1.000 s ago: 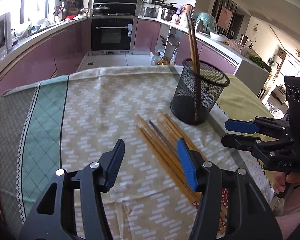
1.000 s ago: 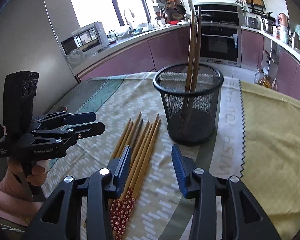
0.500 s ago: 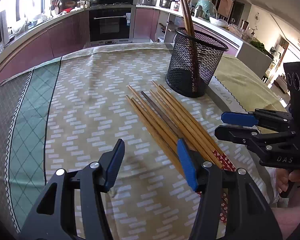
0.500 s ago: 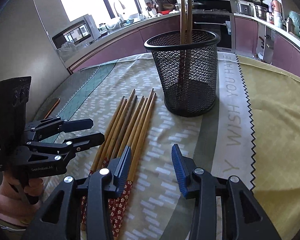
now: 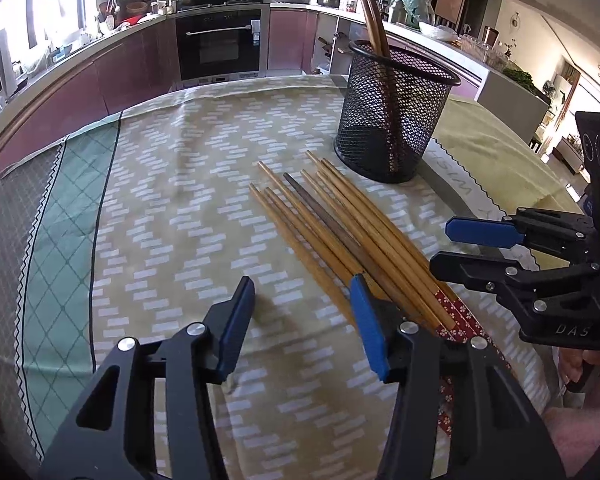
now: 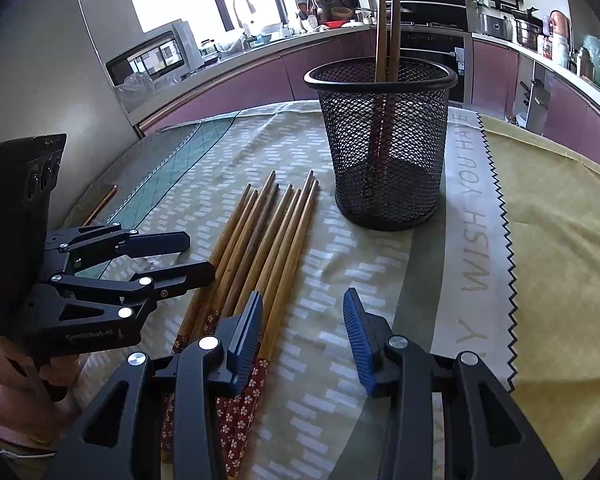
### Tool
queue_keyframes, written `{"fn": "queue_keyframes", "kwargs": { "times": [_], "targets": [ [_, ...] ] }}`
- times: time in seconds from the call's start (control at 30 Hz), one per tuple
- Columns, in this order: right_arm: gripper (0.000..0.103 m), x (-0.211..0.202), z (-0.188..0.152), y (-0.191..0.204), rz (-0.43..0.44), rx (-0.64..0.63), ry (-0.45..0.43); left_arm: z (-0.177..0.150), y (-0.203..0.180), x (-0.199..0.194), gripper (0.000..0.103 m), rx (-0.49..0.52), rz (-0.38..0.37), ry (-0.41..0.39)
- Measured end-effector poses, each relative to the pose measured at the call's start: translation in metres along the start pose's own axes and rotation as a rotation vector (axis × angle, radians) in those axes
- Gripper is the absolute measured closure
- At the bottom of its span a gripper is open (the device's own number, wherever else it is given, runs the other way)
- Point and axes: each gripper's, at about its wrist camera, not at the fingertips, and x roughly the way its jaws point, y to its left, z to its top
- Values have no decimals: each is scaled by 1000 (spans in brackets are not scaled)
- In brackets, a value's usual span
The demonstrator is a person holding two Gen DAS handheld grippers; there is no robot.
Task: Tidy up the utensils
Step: 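Lower the right gripper onto another chopstick and close on it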
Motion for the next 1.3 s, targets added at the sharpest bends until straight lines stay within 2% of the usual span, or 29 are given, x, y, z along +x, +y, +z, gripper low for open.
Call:
{"fn": "queue_keyframes", "kwargs": {
  "times": [0.23, 0.4, 0.5, 0.77, 0.87, 1.0, 1.23, 1.3],
  "targets": [
    [63, 4, 1, 4, -26, -26, 15, 0, 1, 2, 55, 11, -3, 10],
    [65, 7, 3, 7, -39, -32, 24, 1, 4, 1, 69, 9, -5, 12],
    [69, 8, 3, 8, -46, -37, 31, 0, 7, 0, 73, 7, -11, 15],
    [73, 15, 8, 14, -82, -74, 43, 2, 9, 3, 74, 0, -19, 14],
    [77, 20, 12, 17, -93, -83, 41, 5, 9, 4, 75, -5, -17, 11],
    [93, 22, 15, 14, -81, -53, 37, 5, 10, 4, 83, -25, -4, 8],
    [97, 14, 13, 4, -56, 5, 13, 3, 16, -1, 90, -74, -14, -7],
    [97, 10, 13, 4, -40, 12, 0, 2, 17, -4, 97, -86, -16, -12]
  ]
}}
